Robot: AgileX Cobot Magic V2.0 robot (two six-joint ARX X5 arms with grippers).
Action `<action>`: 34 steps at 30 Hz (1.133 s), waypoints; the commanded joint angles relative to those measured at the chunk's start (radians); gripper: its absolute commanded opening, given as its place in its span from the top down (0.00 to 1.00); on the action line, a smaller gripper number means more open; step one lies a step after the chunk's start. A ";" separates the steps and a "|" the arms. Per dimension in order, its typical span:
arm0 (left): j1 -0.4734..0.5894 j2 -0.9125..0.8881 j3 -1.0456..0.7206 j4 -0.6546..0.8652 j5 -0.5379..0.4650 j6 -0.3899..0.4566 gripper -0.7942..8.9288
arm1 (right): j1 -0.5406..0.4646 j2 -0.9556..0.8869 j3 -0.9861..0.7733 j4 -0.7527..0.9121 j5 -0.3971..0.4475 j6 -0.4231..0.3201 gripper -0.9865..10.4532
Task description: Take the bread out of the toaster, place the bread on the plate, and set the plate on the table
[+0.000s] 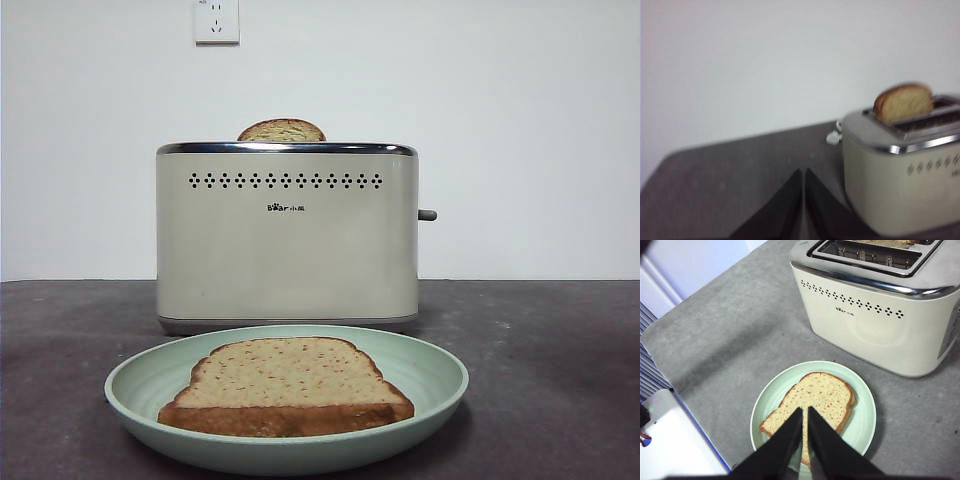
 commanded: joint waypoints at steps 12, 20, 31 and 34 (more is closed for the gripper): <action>0.002 -0.225 -0.302 0.024 -0.043 -0.105 0.91 | 0.010 0.004 0.011 0.010 0.002 -0.003 0.91; 0.002 -0.233 -0.366 0.006 -0.042 -0.123 0.91 | 0.010 0.004 0.011 0.010 0.002 -0.002 0.91; 0.002 -0.233 -0.396 -0.055 -0.042 -0.190 0.91 | 0.010 0.004 0.011 0.010 0.002 -0.003 0.91; 0.002 -0.233 -0.396 -0.052 -0.042 -0.206 0.91 | 0.010 0.004 0.011 0.010 0.002 -0.003 0.91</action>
